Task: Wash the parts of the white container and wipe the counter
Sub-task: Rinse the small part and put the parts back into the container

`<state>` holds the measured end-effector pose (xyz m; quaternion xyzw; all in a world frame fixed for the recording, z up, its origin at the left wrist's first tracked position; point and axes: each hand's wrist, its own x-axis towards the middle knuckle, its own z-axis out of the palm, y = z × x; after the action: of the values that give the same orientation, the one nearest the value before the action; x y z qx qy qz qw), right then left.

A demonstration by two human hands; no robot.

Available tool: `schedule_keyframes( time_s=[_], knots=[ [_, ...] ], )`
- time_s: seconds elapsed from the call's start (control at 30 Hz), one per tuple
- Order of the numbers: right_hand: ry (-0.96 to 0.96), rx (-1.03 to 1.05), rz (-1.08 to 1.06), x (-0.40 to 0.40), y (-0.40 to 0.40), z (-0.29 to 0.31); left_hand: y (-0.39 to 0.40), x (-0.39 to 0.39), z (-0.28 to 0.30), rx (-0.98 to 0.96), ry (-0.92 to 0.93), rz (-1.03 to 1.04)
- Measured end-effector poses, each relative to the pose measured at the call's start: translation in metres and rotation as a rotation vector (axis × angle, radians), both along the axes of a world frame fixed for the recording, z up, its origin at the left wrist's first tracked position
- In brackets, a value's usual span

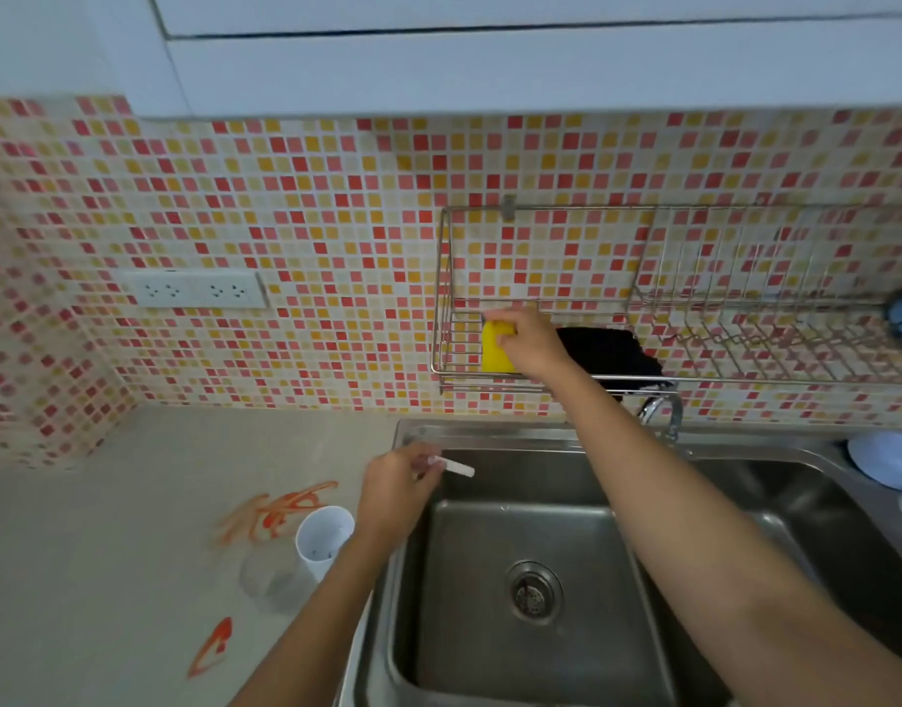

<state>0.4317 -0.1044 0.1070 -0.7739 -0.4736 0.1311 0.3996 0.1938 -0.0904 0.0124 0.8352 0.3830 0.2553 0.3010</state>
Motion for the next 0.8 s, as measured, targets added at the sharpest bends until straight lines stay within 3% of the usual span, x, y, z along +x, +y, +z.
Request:
schedule_keyframes(
  time_s=[0.13,0.33,0.43,0.53,0.6,0.7,0.8],
  knots=[
    [0.028,-0.133,0.001,0.012,0.022,-0.008,0.014,-0.008,-0.004,0.004,0.020,-0.053],
    [-0.351,-0.133,-0.177,0.012,0.030,-0.025,0.025,-0.009,-0.010,-0.029,-0.005,-0.057],
    [-0.264,-0.253,-0.024,0.010,0.024,-0.022,0.031,-0.007,-0.013,-0.049,-0.003,-0.047],
    [-0.174,-0.256,-0.003,0.000,0.010,-0.014,0.037,-0.005,-0.015,-0.059,-0.006,-0.036],
    [-0.294,-0.053,-0.092,-0.016,-0.002,-0.021,0.039,-0.005,-0.014,-0.066,-0.017,-0.023],
    [-0.350,0.471,-0.267,-0.063,-0.033,-0.052,0.039,-0.012,-0.012,-0.080,-0.045,-0.024],
    [-0.304,0.601,-0.298,-0.100,-0.064,-0.107,0.038,-0.022,-0.015,-0.088,-0.059,-0.036]
  ],
)
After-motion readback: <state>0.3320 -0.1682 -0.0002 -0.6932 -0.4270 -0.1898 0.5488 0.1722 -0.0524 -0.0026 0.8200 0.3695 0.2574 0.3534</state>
